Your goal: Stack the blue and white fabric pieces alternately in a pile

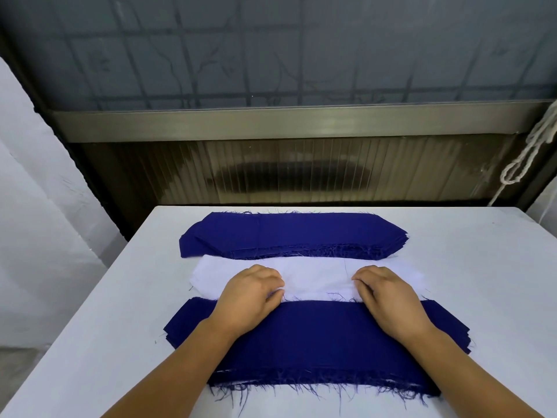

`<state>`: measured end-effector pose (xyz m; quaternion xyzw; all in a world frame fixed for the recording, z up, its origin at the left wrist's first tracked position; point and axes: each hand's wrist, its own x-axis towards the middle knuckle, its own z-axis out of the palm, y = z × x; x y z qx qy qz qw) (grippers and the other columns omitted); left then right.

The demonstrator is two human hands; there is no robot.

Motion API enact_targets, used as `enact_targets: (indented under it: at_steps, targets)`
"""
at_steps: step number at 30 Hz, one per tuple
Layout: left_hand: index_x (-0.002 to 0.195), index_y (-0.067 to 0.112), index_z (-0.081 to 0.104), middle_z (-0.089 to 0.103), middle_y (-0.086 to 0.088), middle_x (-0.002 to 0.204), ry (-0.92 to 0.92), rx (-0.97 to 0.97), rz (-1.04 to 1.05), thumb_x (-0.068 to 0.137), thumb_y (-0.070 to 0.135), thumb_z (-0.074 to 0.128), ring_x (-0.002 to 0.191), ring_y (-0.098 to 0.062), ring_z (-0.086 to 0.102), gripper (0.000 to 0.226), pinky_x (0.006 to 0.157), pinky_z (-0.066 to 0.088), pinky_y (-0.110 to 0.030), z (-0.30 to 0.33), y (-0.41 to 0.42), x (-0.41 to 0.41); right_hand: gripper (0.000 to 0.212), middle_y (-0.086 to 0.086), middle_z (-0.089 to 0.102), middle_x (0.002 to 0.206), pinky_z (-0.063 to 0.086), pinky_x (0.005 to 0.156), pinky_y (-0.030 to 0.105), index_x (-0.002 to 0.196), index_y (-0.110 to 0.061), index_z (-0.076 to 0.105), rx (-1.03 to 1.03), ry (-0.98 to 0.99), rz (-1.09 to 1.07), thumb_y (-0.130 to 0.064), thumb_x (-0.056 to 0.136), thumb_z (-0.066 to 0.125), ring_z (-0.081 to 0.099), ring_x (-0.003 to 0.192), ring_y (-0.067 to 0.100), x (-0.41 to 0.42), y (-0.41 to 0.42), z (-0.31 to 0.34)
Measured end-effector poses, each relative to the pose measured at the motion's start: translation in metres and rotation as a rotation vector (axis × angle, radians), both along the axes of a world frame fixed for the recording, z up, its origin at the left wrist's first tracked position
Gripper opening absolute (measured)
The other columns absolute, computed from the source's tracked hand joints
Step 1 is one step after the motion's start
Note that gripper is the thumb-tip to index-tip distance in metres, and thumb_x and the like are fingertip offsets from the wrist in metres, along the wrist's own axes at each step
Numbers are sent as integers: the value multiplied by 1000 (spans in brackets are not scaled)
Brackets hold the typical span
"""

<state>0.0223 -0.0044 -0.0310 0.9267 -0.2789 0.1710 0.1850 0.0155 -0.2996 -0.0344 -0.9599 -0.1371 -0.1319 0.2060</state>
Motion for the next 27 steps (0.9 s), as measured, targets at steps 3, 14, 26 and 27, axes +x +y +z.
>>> enact_targets:
  at_steps: [3, 14, 26, 27]
  targets:
    - [88, 21, 72, 67, 15, 94, -28, 15, -7, 87, 20, 66, 86, -9, 59, 6, 73, 51, -25, 1, -1, -1, 11, -12, 64, 94, 48, 72, 26, 95, -19, 66, -5, -6, -31, -18, 95, 55, 57, 88, 10, -2, 2, 3]
    - [101, 24, 68, 60, 14, 99, 138, -14, 277, 92, 25, 59, 93, -9, 52, 13, 73, 40, -20, 1, 14, 5, 13, -18, 61, 93, 43, 73, 19, 93, -30, 62, 221, 68, -110, -22, 97, 53, 54, 86, 3, -1, -1, 5]
    - [103, 35, 70, 58, 21, 95, 282, -35, 116, 94, 18, 61, 92, -2, 56, 21, 77, 46, -17, 76, 74, -40, 13, -22, 63, 91, 44, 71, 15, 84, -39, 59, 230, 91, -26, -32, 92, 51, 58, 86, 2, -46, -23, 63]
    - [97, 40, 69, 60, 22, 95, 339, -73, 101, 93, 21, 63, 92, -1, 59, 21, 76, 46, -15, 81, 78, -44, 11, -21, 64, 90, 45, 71, 16, 85, -39, 61, 247, 129, -12, -35, 90, 52, 59, 83, 4, -51, -29, 70]
